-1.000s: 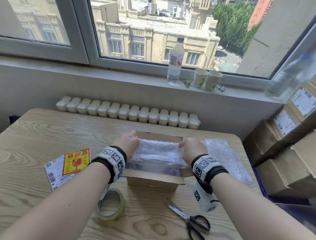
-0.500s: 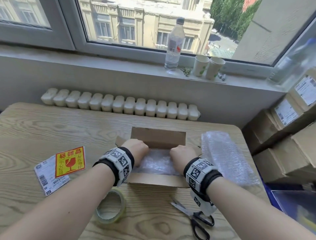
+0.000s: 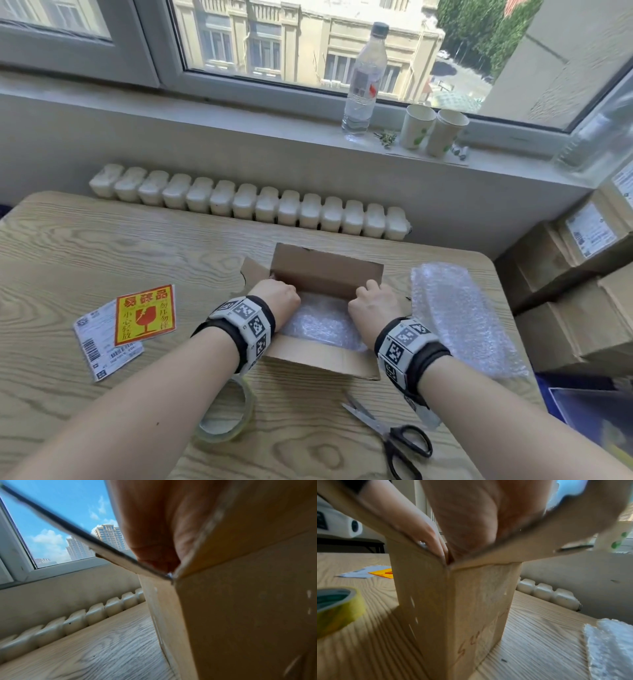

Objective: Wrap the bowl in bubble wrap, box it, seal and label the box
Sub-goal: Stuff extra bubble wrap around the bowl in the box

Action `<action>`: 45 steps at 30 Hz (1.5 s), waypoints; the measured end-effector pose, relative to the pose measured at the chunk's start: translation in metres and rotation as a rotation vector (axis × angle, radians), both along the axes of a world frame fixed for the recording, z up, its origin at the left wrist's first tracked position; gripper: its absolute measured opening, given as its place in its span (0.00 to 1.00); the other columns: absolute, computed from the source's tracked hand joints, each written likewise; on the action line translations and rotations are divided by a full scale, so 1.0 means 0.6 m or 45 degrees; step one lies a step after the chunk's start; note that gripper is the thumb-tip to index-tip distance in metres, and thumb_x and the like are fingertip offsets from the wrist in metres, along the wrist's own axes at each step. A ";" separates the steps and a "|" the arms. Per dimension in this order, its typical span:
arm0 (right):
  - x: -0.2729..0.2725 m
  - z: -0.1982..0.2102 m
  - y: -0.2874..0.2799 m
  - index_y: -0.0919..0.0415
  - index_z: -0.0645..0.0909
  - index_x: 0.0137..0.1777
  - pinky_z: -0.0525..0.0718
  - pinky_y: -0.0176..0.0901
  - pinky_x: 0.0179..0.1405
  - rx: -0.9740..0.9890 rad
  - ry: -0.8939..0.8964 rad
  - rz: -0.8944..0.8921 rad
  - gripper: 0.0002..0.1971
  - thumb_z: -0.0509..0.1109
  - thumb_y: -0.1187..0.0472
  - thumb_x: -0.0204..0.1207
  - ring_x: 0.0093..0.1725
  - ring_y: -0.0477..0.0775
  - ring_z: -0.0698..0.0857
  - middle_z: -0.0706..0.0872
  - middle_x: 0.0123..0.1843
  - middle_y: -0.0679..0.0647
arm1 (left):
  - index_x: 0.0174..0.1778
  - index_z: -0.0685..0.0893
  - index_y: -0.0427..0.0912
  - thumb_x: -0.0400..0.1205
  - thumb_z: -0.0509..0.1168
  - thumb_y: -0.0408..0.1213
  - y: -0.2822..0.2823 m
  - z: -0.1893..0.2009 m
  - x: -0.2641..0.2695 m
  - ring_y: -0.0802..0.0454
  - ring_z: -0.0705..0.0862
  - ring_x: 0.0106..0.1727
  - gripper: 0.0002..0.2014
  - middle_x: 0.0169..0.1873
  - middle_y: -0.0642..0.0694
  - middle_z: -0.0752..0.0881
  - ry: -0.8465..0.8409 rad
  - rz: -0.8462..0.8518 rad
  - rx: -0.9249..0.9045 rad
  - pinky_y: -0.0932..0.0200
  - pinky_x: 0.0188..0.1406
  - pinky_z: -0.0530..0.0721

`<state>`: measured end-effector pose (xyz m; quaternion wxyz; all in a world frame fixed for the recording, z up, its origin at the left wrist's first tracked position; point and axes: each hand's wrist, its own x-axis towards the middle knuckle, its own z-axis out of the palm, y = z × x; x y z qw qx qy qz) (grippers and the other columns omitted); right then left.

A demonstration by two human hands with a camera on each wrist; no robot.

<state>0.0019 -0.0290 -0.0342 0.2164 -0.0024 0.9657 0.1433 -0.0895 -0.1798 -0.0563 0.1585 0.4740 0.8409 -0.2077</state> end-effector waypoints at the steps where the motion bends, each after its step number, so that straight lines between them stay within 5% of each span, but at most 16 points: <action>1: 0.001 0.002 -0.001 0.61 0.83 0.58 0.66 0.45 0.50 -0.027 0.019 0.024 0.14 0.63 0.71 0.76 0.59 0.59 0.74 0.81 0.57 0.56 | 0.63 0.81 0.37 0.82 0.56 0.25 0.001 0.000 0.000 0.41 0.80 0.65 0.16 0.62 0.41 0.82 -0.006 -0.005 -0.013 0.49 0.64 0.75; 4: -0.002 0.019 -0.017 0.62 0.86 0.38 0.66 0.42 0.37 -0.102 0.171 0.102 0.10 0.74 0.75 0.60 0.39 0.54 0.72 0.83 0.39 0.55 | 0.58 0.84 0.39 0.80 0.58 0.26 0.005 0.011 -0.006 0.42 0.82 0.62 0.14 0.58 0.43 0.85 0.002 -0.022 0.001 0.51 0.60 0.79; 6: -0.003 0.028 -0.028 0.61 0.82 0.28 0.64 0.41 0.30 -0.141 0.236 0.104 0.12 0.78 0.77 0.52 0.32 0.52 0.68 0.73 0.29 0.52 | 0.57 0.84 0.39 0.80 0.58 0.24 0.011 0.024 -0.009 0.42 0.83 0.60 0.14 0.57 0.43 0.85 0.008 0.041 0.067 0.51 0.55 0.80; 9: -0.002 0.011 -0.028 0.63 0.78 0.35 0.72 0.44 0.36 -0.198 0.077 -0.001 0.11 0.63 0.78 0.72 0.45 0.60 0.84 0.75 0.36 0.55 | 0.56 0.83 0.38 0.80 0.58 0.22 0.016 0.036 -0.012 0.42 0.84 0.57 0.14 0.55 0.41 0.85 0.053 0.137 0.070 0.54 0.50 0.81; 13: -0.006 0.003 -0.018 0.66 0.84 0.46 0.80 0.46 0.41 -0.235 -0.066 -0.131 0.11 0.61 0.74 0.74 0.50 0.62 0.87 0.88 0.49 0.62 | 0.54 0.84 0.39 0.79 0.63 0.28 0.011 0.027 -0.012 0.43 0.85 0.56 0.10 0.54 0.42 0.87 0.004 0.160 0.000 0.54 0.51 0.82; 18: -0.010 -0.020 -0.015 0.66 0.80 0.58 0.80 0.49 0.50 -0.278 -0.127 -0.157 0.13 0.57 0.70 0.78 0.58 0.64 0.84 0.85 0.59 0.63 | 0.61 0.81 0.38 0.81 0.60 0.29 0.016 -0.010 -0.008 0.43 0.84 0.59 0.13 0.58 0.42 0.85 -0.104 0.143 -0.062 0.51 0.57 0.84; 22: -0.020 -0.036 -0.008 0.67 0.73 0.65 0.77 0.50 0.47 -0.282 -0.201 -0.170 0.15 0.57 0.68 0.79 0.59 0.65 0.83 0.83 0.61 0.63 | 0.63 0.78 0.36 0.82 0.60 0.31 0.021 -0.021 -0.016 0.43 0.83 0.61 0.14 0.60 0.40 0.84 -0.131 0.127 -0.073 0.50 0.59 0.83; 31: -0.050 -0.054 -0.005 0.65 0.79 0.64 0.81 0.49 0.52 -0.183 -0.357 -0.099 0.15 0.63 0.67 0.79 0.61 0.63 0.84 0.84 0.63 0.61 | 0.68 0.77 0.35 0.84 0.56 0.29 0.026 -0.043 -0.020 0.41 0.81 0.66 0.17 0.65 0.38 0.82 -0.133 0.057 -0.102 0.51 0.62 0.79; 36: -0.048 -0.045 -0.005 0.67 0.80 0.63 0.80 0.51 0.57 -0.178 -0.280 -0.081 0.16 0.61 0.72 0.78 0.63 0.65 0.83 0.83 0.64 0.64 | 0.67 0.74 0.33 0.82 0.54 0.24 0.024 -0.051 -0.011 0.37 0.82 0.64 0.17 0.64 0.36 0.81 -0.153 0.207 0.022 0.47 0.62 0.80; 45: -0.021 0.003 0.012 0.59 0.85 0.49 0.76 0.44 0.43 -0.026 -0.120 0.140 0.08 0.65 0.66 0.76 0.53 0.60 0.86 0.88 0.52 0.57 | 0.62 0.81 0.36 0.83 0.54 0.24 0.019 -0.004 -0.013 0.40 0.82 0.64 0.16 0.61 0.39 0.83 -0.061 0.103 -0.036 0.50 0.61 0.78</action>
